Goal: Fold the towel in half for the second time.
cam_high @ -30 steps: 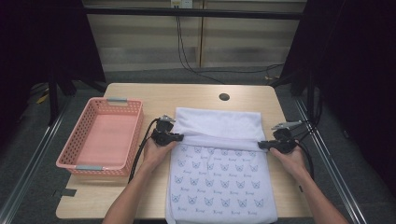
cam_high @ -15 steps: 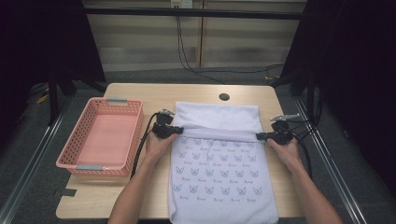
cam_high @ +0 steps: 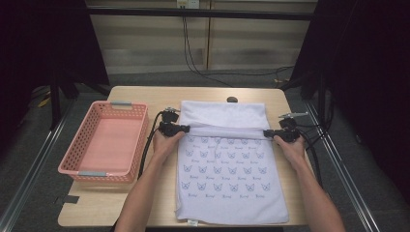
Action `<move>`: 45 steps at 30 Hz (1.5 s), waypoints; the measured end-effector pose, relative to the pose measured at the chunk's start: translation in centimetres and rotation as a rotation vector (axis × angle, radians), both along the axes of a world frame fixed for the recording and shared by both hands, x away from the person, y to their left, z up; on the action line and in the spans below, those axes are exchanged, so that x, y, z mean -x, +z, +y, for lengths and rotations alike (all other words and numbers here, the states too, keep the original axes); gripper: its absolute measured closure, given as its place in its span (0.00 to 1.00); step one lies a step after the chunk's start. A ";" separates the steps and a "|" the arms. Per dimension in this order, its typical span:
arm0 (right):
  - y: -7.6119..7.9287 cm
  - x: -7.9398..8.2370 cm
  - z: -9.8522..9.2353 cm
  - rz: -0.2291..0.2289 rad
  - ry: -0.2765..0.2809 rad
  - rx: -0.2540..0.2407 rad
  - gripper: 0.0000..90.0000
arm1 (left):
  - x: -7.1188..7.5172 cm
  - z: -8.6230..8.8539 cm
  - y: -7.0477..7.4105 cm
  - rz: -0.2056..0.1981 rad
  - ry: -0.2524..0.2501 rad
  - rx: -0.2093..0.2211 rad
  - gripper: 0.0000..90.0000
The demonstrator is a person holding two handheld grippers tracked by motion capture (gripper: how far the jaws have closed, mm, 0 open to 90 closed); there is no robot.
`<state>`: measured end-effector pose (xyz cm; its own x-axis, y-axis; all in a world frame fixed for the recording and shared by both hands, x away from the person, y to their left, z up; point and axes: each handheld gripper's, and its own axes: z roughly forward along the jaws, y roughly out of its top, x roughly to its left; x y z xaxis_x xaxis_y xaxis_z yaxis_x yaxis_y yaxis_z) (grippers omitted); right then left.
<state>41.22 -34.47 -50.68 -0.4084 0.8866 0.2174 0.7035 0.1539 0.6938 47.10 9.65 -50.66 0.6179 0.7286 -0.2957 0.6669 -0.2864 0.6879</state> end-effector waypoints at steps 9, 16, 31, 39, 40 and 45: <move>4.9 1.2 -1.4 -0.140 0.043 -0.102 0.97 | 2.3 0.4 3.7 -0.073 -0.048 0.074 0.96; 10.2 3.4 -1.7 -0.249 0.085 -0.126 0.97 | 5.1 1.4 9.1 -0.173 -0.097 0.123 0.96; 16.8 9.9 -1.9 -0.339 0.190 -0.148 0.97 | 12.1 3.3 17.8 -0.326 -0.191 0.174 0.96; 14.8 14.7 -1.4 -0.304 0.254 -0.124 0.97 | 16.0 4.5 13.4 -0.257 -0.224 0.188 0.96; 14.0 15.6 -1.2 -0.287 0.263 -0.118 0.97 | 16.5 4.6 12.9 -0.255 -0.228 0.172 0.96; 11.0 18.2 -0.9 -0.208 0.287 -0.104 0.97 | 18.8 4.5 10.0 -0.196 -0.273 0.119 0.96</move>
<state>23.03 -35.34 -39.66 -0.6824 0.7067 0.1869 0.4843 0.2455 0.8398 28.28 14.11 -40.69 0.8382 0.4966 -0.2254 0.4292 -0.3456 0.8345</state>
